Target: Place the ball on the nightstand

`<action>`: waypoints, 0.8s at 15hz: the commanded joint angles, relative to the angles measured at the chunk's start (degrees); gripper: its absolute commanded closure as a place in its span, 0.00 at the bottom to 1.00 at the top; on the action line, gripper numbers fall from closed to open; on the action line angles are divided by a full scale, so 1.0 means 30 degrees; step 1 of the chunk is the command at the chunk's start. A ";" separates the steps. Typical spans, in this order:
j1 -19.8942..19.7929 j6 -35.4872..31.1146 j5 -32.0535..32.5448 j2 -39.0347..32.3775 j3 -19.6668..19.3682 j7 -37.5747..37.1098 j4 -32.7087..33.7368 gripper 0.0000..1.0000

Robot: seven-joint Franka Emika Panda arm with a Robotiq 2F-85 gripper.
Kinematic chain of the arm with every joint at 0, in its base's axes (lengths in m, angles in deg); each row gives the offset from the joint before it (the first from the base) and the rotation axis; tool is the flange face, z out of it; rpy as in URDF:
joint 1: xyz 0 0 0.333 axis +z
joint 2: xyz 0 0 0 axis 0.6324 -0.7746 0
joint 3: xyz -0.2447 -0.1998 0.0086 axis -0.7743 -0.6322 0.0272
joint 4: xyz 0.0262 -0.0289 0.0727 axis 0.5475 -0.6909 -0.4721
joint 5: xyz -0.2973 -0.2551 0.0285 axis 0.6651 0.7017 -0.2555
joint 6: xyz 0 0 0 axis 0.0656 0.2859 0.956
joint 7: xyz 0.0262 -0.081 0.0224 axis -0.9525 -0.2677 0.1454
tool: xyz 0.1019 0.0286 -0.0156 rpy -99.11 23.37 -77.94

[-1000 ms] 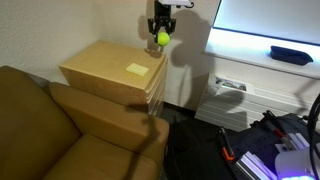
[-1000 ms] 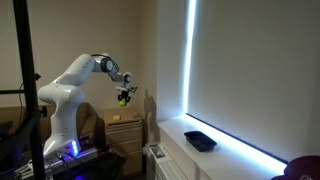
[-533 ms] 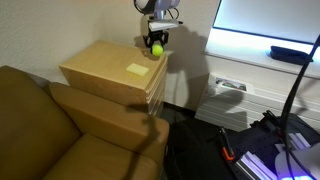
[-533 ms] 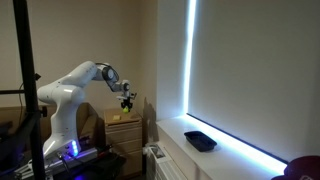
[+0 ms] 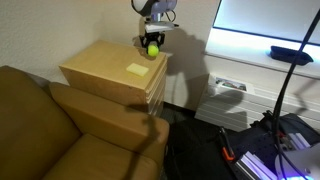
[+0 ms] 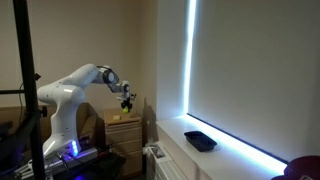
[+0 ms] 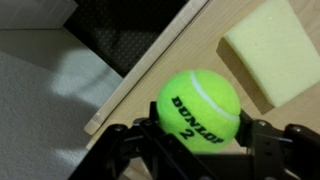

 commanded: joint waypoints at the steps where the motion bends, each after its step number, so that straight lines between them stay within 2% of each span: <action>1: 0.0085 -0.0632 -0.0082 -0.0617 -0.0068 -0.0201 0.0330 0.58; 6: 0.0620 -0.3481 0.0060 -0.2145 -0.0537 -0.1752 0.1280 0.58; 9: 0.0859 -0.4507 -0.0067 -0.2887 -0.0560 -0.2301 0.1749 0.58; 12: 0.1075 -0.4602 -0.0044 -0.3366 -0.0586 -0.2392 0.2081 0.58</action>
